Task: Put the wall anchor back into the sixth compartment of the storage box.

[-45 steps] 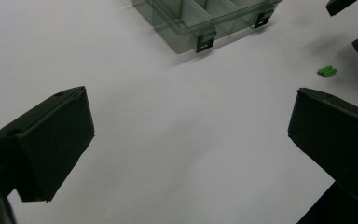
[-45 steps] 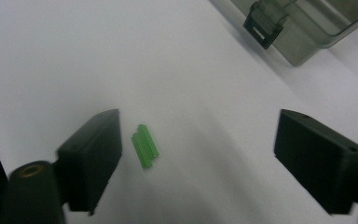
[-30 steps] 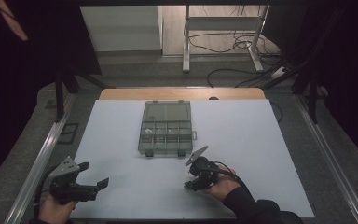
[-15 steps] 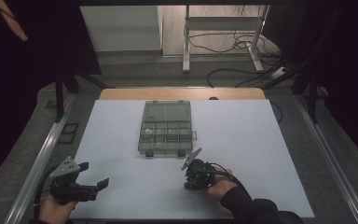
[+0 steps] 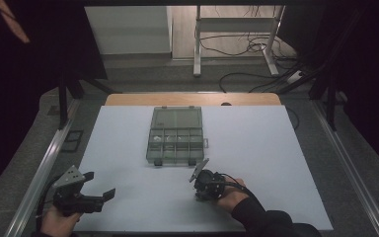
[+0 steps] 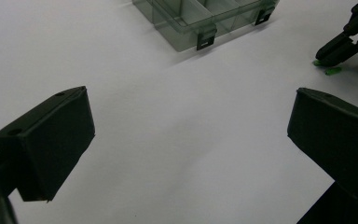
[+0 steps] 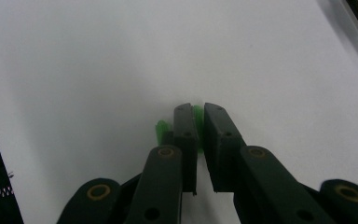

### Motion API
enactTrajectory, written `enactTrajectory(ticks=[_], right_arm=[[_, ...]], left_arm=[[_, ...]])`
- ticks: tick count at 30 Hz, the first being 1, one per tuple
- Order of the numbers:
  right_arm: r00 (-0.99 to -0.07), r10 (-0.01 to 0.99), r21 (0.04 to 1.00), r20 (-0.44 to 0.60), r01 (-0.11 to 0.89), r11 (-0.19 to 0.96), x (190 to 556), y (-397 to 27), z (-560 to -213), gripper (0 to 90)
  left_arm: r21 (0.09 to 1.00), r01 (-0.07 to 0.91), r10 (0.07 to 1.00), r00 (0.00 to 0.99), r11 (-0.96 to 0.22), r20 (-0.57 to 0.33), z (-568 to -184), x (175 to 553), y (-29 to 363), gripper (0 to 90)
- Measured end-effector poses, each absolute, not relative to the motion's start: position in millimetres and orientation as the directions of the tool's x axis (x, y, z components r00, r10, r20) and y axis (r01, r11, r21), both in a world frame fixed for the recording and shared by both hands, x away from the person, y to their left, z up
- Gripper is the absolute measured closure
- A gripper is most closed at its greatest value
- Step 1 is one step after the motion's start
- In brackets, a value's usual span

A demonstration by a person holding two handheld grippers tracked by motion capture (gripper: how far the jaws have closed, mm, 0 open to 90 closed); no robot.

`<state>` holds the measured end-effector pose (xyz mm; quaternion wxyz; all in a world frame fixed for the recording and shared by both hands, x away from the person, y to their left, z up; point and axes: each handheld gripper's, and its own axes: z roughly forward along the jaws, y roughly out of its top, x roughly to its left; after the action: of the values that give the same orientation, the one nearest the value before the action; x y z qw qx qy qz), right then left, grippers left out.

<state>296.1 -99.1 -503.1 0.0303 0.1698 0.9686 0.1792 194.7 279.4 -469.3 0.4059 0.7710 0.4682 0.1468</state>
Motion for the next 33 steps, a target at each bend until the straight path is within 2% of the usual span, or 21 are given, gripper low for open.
enactTrajectory(ticks=[11,33], right_arm=[[-0.942,0.334,0.402,0.008,0.309,0.862,297,-103,-494,83.5],[-0.915,0.397,0.549,0.072,0.369,0.75,305,-115,-465,83.2]], left_arm=[[0.759,0.608,0.843,0.516,-0.235,-0.152,-469,195,279,1.4],[0.755,0.611,0.843,0.516,-0.239,-0.15,-470,196,278,2.0]])
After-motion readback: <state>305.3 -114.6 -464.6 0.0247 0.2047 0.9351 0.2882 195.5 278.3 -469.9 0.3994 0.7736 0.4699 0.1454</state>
